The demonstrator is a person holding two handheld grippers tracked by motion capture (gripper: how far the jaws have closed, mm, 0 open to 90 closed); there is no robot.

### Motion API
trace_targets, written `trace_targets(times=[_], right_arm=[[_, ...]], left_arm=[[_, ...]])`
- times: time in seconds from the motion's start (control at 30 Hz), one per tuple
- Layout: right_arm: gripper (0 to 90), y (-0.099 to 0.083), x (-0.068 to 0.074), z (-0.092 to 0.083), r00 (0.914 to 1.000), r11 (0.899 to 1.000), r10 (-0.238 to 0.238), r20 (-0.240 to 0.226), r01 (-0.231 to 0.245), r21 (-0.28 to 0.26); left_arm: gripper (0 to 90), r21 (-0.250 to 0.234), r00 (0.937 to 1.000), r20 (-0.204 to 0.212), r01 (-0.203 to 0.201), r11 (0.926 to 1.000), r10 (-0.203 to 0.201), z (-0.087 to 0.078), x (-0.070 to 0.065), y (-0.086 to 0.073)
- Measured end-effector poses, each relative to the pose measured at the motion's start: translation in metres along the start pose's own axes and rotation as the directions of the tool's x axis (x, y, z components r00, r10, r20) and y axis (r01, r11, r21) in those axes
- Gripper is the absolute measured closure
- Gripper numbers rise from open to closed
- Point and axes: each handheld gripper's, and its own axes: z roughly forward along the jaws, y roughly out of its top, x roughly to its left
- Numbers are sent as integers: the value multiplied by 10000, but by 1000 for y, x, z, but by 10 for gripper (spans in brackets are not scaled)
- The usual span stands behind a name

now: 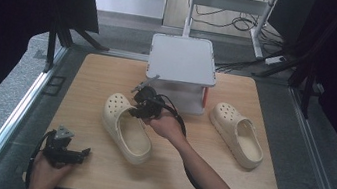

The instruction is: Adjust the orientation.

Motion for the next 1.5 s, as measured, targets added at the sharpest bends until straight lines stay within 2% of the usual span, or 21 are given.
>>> trace_targets(times=[0.3, 0.47, 0.6, 0.8, 0.97, 1.03, 1.1, 1.17, 1.2, 1.27, 1.33, 1.5], right_arm=[[764, -28, 17, -37, 9975, 9985, -448, -553, 431, -323], [763, -48, 26, -50, 9934, 9964, -779, -841, 749, -384], [763, -70, 31, -53, 9902, 9951, -960, -1019, 933, -316], [761, -103, 36, -49, 9857, 9934, -1150, -1230, 1146, -99], [748, -121, 36, -43, 9833, 9925, -1200, -1371, 1223, 80], [705, -124, 34, -42, 9808, 9922, -1212, -1530, 1242, 102], [613, -126, 32, -43, 9838, 9938, -1069, -1437, 1101, 143], [560, -126, 30, -46, 9831, 9954, -938, -1570, 955, 35], [524, -126, 29, -49, 9841, 9952, -959, -1493, 976, 39], [490, -126, 27, -54, 9854, 9956, -930, -1424, 931, -58], [474, -126, 25, -61, 9846, 9970, -779, -1563, 762, -167], [423, -130, 19, -78, 9923, 9980, -578, -1096, 546, -321]], left_arm=[[32, 6, 10000, -4, -14, 10000, 14, 0, 0, 0], [32, 9, 10000, -4, -11, 10000, 11, 0, 0, 0], [33, 8, 10000, -6, 38, 10000, -38, 0, 0, 0], [33, 36, 10000, -21, 39, 10000, -39, 0, 0, 1], [33, 12, 10000, -31, 49, 10000, -49, 0, 0, 1], [33, -17, 10000, -37, 87, 10000, -87, 1, 0, 1], [33, 9, 10000, -37, 58, 10000, -58, 0, 0, 1], [33, 10, 10000, -37, 58, 10000, -58, 0, 0, 1], [33, 11, 10000, -35, 58, 10000, -58, 0, 0, 1], [34, 9, 10000, -35, 59, 10000, -59, 0, 0, 1], [34, 10, 10000, -36, 57, 10000, -57, 0, 0, 1], [34, 43, 10000, -32, 25, 10000, -25, 0, 0, 1]])
